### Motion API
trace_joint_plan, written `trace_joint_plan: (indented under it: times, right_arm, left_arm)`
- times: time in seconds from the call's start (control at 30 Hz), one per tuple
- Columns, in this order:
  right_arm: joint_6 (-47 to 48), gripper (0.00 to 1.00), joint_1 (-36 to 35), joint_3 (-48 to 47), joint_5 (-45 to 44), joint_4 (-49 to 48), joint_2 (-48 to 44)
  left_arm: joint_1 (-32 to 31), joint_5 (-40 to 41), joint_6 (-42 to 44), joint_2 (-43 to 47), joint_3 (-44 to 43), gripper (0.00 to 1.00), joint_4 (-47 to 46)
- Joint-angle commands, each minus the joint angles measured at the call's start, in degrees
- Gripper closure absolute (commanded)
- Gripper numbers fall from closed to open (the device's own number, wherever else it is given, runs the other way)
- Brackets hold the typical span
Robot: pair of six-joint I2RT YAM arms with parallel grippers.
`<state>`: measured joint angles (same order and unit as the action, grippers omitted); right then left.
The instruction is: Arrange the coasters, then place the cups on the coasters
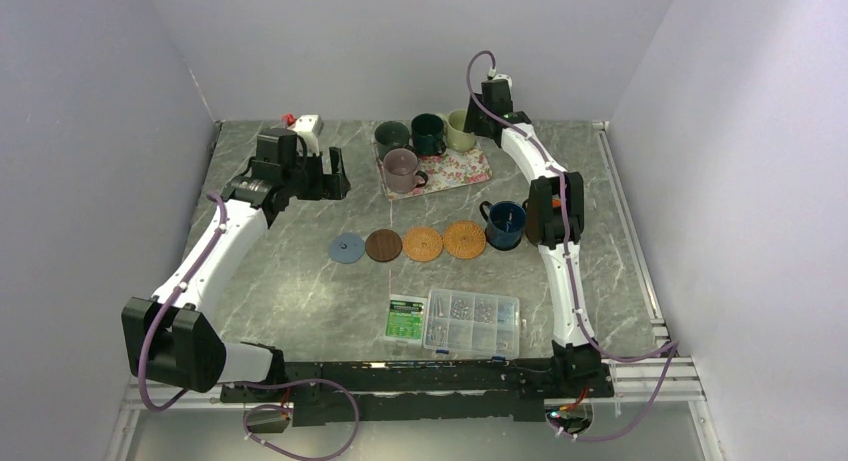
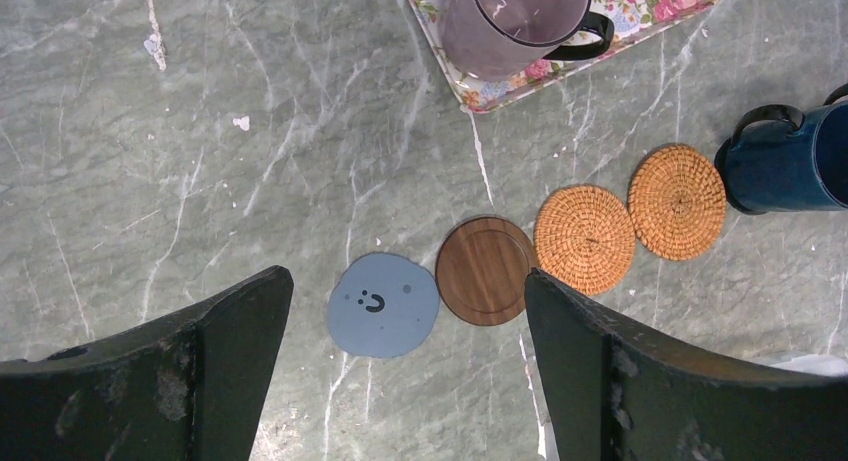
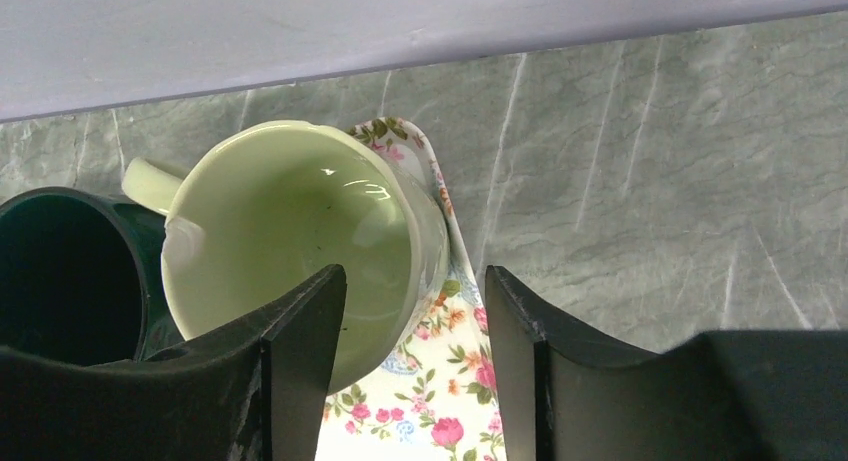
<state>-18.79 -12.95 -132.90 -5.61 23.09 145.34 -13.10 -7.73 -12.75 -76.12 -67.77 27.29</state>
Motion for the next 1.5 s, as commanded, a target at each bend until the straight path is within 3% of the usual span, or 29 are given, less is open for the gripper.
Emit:
trace_joint_plan:
  times: [0.0,0.13,0.5,0.73,1.27,1.47]
  right_arm:
    - [-0.75,0.44,0.47,-0.76,-2.11,1.50,-1.10]
    - [-0.44,0.47,0.46,1.62,-4.89,1.89,-2.96]
    - [-1.35,0.72,1.07,2.58,-5.59,3.87,-3.98]
    - [-3.34,1.00,1.12,4.62,-7.48,3.29,-7.24]
    - [-6.07,1.00,-0.28,9.75,-12.80,5.04,-22.88]
    - [-8.38,1.00,-3.22,18.43,-19.35,9.75,-34.11]
  left_arm:
    - [0.01,-1.15,0.45,-0.08,-0.96,0.08,-1.01]
    - [0.03,-1.45,0.32,-0.07,-0.93,0.08,-1.09]
    - [0.07,-1.65,0.36,-0.52,-1.05,0.08,-0.83]
    - [0.06,-1.55,0.36,-0.43,-1.00,0.08,-0.83]
    - [0.05,-0.90,0.01,0.79,-0.85,0.08,-1.06]
    - [0.01,0.10,-0.07,1.73,-0.45,0.08,-1.49]
